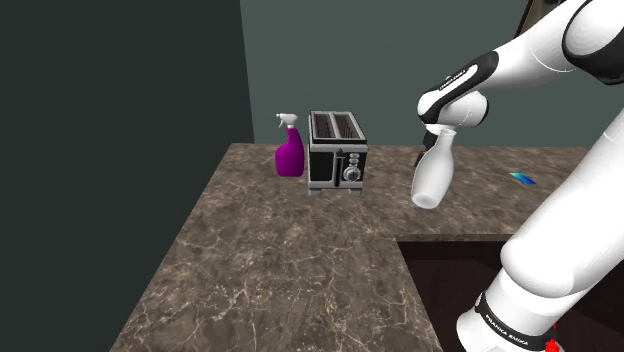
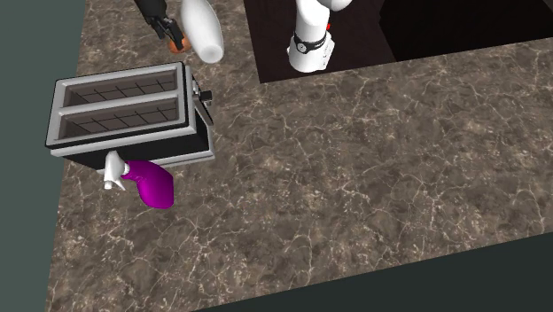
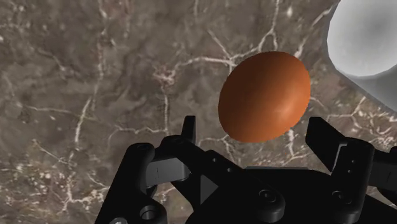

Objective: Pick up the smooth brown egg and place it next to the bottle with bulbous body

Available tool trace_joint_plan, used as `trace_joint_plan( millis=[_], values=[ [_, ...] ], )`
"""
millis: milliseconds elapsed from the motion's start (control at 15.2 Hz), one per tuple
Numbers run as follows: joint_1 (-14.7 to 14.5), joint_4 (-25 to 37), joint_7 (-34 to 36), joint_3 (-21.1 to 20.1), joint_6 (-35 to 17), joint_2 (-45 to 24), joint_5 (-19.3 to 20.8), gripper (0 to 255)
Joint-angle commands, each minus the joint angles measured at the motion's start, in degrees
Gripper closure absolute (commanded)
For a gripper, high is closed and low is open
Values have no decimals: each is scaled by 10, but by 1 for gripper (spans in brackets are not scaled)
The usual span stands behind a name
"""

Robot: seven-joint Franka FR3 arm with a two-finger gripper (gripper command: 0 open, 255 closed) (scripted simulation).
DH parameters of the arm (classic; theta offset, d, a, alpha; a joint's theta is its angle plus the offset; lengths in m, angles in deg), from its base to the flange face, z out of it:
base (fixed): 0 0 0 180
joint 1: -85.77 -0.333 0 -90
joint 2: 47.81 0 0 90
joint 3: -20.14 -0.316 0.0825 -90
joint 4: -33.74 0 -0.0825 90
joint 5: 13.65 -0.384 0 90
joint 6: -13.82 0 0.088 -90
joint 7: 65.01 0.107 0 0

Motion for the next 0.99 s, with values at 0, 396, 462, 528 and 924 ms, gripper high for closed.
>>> trace_joint_plan(
  millis=[0,396,462,528,924],
  values=[
    [0,0,0,0,0,0,0,0],
    [4,33,20,-2,74,45,28,0],
    [4,33,20,-2,74,45,28,0],
    [4,33,20,-2,74,45,28,0],
    [4,33,20,-2,74,45,28,0]
  ],
)
